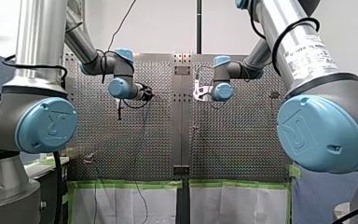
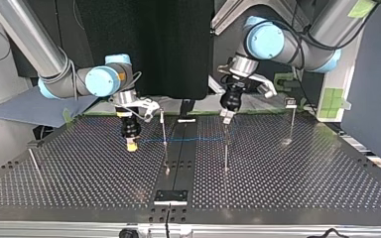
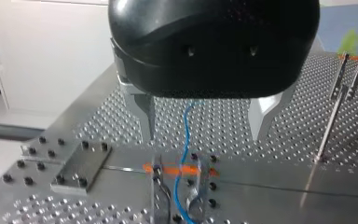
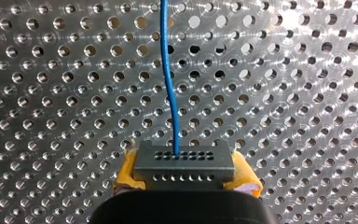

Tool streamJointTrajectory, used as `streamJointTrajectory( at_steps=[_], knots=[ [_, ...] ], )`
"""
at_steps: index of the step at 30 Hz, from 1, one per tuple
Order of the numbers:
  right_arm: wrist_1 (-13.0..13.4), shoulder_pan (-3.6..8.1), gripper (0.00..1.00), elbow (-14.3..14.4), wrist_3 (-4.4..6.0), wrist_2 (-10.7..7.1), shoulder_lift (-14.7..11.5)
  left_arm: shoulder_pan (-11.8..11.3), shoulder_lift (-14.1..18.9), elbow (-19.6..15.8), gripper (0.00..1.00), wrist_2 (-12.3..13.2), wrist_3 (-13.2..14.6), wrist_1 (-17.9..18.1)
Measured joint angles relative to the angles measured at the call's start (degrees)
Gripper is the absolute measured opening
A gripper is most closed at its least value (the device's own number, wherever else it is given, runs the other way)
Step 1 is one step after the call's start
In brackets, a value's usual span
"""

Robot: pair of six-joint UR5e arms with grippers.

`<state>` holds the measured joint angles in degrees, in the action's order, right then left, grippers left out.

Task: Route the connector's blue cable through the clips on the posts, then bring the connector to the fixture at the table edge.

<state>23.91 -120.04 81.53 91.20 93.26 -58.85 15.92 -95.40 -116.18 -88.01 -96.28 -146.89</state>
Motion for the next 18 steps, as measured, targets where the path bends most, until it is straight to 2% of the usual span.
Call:
streamJointTrajectory(
  at_steps=[10, 14, 18],
  knots=[
    [-0.1, 0.04, 0.0, 0.0, 0.04, 0.0, 0.1, 1.7, 4.2, -4.2, 0.99, -0.6, -2.6, 4.1],
    [-0.1, 0.08, 0.0, 0.0, 0.07, -0.34, 0.1, 3.2, 5.0, -6.1, 0.99, -2.1, -3.7, 5.9],
    [-0.1, 0.09, 0.0, 0.0, 0.11, -0.49, 0.1, 5.2, 4.5, -8.1, 0.99, -4.1, -5.0, 7.6]
  ],
)
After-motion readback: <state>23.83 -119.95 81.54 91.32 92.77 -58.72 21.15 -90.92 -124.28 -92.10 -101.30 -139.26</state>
